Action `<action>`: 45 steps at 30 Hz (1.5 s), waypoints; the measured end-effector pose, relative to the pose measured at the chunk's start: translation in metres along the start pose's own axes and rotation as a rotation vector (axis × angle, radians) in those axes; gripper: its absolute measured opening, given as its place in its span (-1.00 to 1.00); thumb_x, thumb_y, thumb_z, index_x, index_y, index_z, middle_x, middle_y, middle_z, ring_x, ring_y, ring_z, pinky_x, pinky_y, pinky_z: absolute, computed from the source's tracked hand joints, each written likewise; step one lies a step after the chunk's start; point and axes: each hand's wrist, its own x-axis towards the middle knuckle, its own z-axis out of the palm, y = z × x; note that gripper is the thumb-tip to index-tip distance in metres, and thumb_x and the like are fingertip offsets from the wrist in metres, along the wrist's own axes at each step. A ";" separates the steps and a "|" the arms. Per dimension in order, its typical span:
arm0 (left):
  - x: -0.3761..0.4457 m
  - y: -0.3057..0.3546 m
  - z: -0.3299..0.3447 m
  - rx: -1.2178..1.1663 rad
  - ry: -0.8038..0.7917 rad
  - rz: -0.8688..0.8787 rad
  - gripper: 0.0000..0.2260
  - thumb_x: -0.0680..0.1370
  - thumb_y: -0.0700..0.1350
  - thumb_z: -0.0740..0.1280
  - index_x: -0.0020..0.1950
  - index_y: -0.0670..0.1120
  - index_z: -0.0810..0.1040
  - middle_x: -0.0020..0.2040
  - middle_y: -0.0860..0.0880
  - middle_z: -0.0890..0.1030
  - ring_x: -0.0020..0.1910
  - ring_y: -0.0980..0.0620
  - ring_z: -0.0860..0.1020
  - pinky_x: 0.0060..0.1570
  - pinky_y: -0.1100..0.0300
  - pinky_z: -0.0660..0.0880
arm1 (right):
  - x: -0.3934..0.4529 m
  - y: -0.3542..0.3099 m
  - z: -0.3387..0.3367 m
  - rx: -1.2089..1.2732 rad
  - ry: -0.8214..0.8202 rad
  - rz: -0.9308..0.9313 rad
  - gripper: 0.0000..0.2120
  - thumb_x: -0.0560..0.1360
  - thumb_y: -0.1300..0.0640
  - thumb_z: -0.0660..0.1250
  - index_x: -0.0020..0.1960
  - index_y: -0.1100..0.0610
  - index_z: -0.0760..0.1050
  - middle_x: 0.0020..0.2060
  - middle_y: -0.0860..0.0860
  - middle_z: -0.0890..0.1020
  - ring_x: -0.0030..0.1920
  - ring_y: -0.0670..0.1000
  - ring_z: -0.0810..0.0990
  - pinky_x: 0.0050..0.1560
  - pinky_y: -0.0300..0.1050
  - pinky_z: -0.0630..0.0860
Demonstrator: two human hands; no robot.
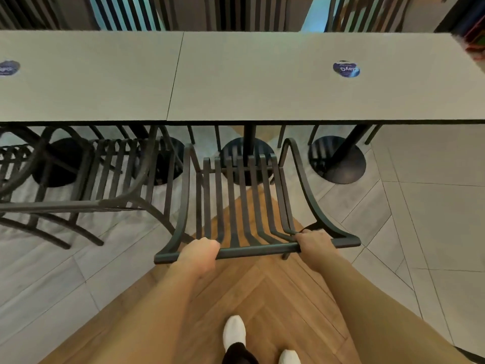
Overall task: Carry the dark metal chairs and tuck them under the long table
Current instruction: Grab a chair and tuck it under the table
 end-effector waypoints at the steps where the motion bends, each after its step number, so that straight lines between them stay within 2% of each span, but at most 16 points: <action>1: 0.004 -0.002 -0.003 -0.002 0.005 0.003 -0.78 0.58 -0.20 0.32 0.14 0.09 0.58 -0.05 0.05 0.61 -0.07 -0.01 0.62 0.03 0.00 0.63 | 0.005 0.000 -0.002 0.007 -0.004 0.002 -0.75 0.62 0.08 0.36 0.30 -0.01 0.54 0.10 0.00 0.56 0.12 0.05 0.52 0.23 0.02 0.50; 6: 0.023 -0.010 -0.016 -0.010 0.002 0.013 -0.77 0.61 -0.20 0.31 0.18 0.08 0.59 -0.02 0.04 0.64 -0.04 -0.01 0.64 0.11 -0.06 0.63 | 0.026 -0.001 -0.013 0.012 -0.006 0.012 -0.69 0.61 0.10 0.37 0.34 -0.02 0.53 0.14 0.00 0.56 0.17 0.06 0.51 0.28 0.04 0.47; 12: 0.036 -0.017 -0.026 -0.033 0.018 0.028 -0.77 0.63 -0.17 0.32 0.24 0.07 0.58 -0.02 0.05 0.62 -0.05 0.04 0.63 0.09 0.02 0.64 | 0.039 -0.001 -0.019 0.085 -0.018 0.023 -0.71 0.60 0.09 0.39 0.31 -0.02 0.54 0.15 -0.01 0.58 0.16 0.04 0.51 0.27 0.04 0.50; 19: 0.033 -0.017 -0.031 -0.050 0.014 0.028 -0.78 0.62 -0.17 0.32 0.22 0.07 0.58 -0.04 0.06 0.60 -0.06 0.05 0.61 0.08 0.02 0.63 | 0.027 -0.002 -0.030 0.250 -0.025 0.019 -0.59 0.52 -0.22 0.42 0.31 -0.10 0.53 0.12 -0.06 0.56 0.19 0.02 0.43 0.28 0.01 0.40; 21: 0.032 -0.016 -0.035 -0.105 -0.008 0.026 -0.81 0.60 -0.08 0.38 0.21 0.06 0.60 -0.06 0.08 0.59 -0.08 0.09 0.60 0.07 0.06 0.63 | 0.020 0.000 -0.031 0.345 -0.012 0.034 -0.58 0.50 -0.26 0.44 0.28 -0.10 0.55 0.06 -0.09 0.57 0.16 -0.01 0.42 0.28 0.01 0.41; 23: 0.029 -0.011 -0.042 -0.184 -0.030 0.050 -0.73 0.57 0.07 0.45 0.25 0.05 0.59 -0.02 0.10 0.59 -0.07 0.14 0.58 0.06 0.14 0.60 | 0.014 0.004 -0.031 0.459 -0.006 0.064 -0.57 0.47 -0.31 0.43 0.23 -0.10 0.58 -0.01 -0.12 0.59 0.13 -0.03 0.46 0.27 0.04 0.47; 26: 0.020 0.000 -0.057 -0.272 -0.021 0.110 -0.43 0.52 0.23 0.47 0.46 0.03 0.49 0.23 0.05 0.58 0.15 0.10 0.57 0.20 0.13 0.56 | 0.003 0.010 -0.034 0.632 0.048 0.128 -0.61 0.49 -0.33 0.40 0.16 -0.10 0.60 -0.08 -0.15 0.62 0.04 -0.07 0.56 0.12 -0.02 0.57; 27: 0.017 0.006 -0.061 -0.278 0.007 0.134 -0.39 0.52 0.27 0.45 0.49 0.03 0.46 0.29 0.04 0.57 0.21 0.08 0.55 0.23 0.12 0.55 | -0.002 0.012 -0.036 0.684 0.084 0.145 -0.65 0.52 -0.29 0.39 0.15 -0.08 0.61 -0.08 -0.15 0.64 0.00 -0.10 0.58 0.07 -0.07 0.58; 30: 0.010 0.029 -0.074 -0.257 0.115 0.207 -0.48 0.55 0.28 0.39 0.44 0.07 0.50 0.29 0.06 0.56 0.23 0.08 0.55 0.24 0.08 0.57 | -0.019 0.018 -0.048 0.803 0.249 0.215 -0.76 0.60 -0.17 0.36 0.12 -0.04 0.63 -0.11 -0.15 0.65 -0.04 -0.13 0.60 0.02 -0.12 0.56; 33: 0.002 0.057 -0.088 -0.214 0.188 0.281 -0.63 0.61 0.22 0.35 0.33 0.06 0.56 0.13 0.08 0.58 0.10 0.10 0.57 0.14 0.09 0.59 | -0.036 0.028 -0.051 0.767 0.362 0.305 -0.78 0.64 -0.14 0.31 0.13 -0.04 0.61 -0.13 -0.13 0.63 -0.08 -0.10 0.57 -0.02 -0.07 0.56; 36: -0.006 0.083 -0.097 -0.175 0.178 0.318 -0.73 0.64 0.17 0.32 0.21 0.03 0.61 0.00 0.10 0.60 -0.03 0.10 0.58 0.06 0.06 0.61 | -0.056 0.040 -0.049 0.647 0.311 0.330 -0.81 0.64 -0.14 0.30 0.07 -0.03 0.56 -0.17 -0.09 0.60 -0.15 -0.08 0.55 -0.17 -0.13 0.49; 41: -0.027 0.132 -0.096 -0.117 0.141 0.427 -0.77 0.66 0.11 0.33 0.19 0.01 0.62 -0.05 0.09 0.63 -0.07 0.12 0.61 0.05 0.08 0.62 | -0.104 0.069 -0.027 0.504 0.161 0.380 -0.78 0.63 -0.17 0.30 0.05 -0.02 0.53 -0.09 0.00 0.62 -0.08 0.01 0.57 -0.02 0.02 0.57; 45: -0.038 0.173 -0.088 -0.012 0.091 0.520 -0.76 0.65 0.12 0.33 0.18 -0.01 0.63 -0.02 0.06 0.66 -0.04 0.07 0.63 0.09 0.02 0.63 | -0.147 0.096 -0.005 0.539 0.128 0.458 -0.73 0.61 -0.21 0.30 0.05 0.00 0.53 -0.02 0.01 0.63 -0.02 0.06 0.57 -0.05 -0.02 0.48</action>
